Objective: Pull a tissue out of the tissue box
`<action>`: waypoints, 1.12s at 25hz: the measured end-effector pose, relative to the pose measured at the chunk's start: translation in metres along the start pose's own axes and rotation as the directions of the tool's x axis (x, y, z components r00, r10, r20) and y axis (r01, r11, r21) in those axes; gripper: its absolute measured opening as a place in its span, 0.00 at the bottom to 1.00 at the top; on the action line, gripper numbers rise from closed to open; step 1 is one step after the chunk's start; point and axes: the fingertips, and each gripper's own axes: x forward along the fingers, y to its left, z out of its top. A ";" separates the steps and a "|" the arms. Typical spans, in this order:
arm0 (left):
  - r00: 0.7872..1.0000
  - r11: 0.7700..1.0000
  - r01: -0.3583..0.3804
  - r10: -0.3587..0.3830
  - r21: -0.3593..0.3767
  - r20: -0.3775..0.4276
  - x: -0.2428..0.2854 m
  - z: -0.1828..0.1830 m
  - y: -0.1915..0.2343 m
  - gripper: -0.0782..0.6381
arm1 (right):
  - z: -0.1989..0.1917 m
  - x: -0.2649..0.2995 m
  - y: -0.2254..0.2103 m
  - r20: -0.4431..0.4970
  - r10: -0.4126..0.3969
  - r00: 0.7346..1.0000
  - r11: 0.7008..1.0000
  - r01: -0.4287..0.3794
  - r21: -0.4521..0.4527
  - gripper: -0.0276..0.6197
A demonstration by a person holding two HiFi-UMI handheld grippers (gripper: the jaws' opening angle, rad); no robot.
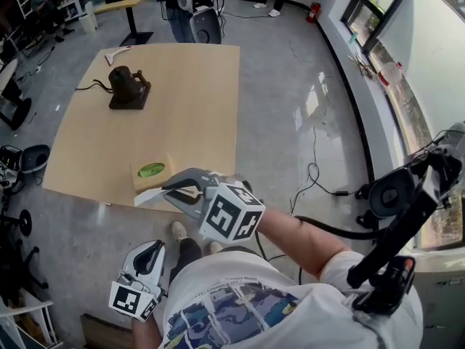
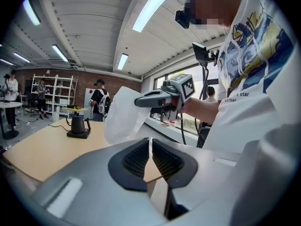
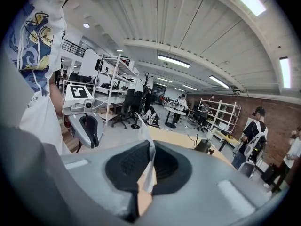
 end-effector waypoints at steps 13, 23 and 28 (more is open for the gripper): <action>1.000 1.000 0.002 -0.002 -0.004 0.011 -0.005 -0.006 -0.018 0.14 | 0.009 -0.020 0.019 0.036 0.001 0.999 1.000 0.000 -0.023 0.05; 0.999 0.999 0.032 -0.032 0.004 -0.002 0.007 -0.009 -0.028 0.14 | 0.004 -0.040 0.018 0.051 -0.020 0.999 1.000 0.020 -0.001 0.05; 1.000 1.000 0.024 -0.024 0.009 -0.012 0.011 0.000 -0.033 0.14 | 0.014 -0.049 0.014 0.088 -0.008 0.996 1.000 0.008 -0.003 0.05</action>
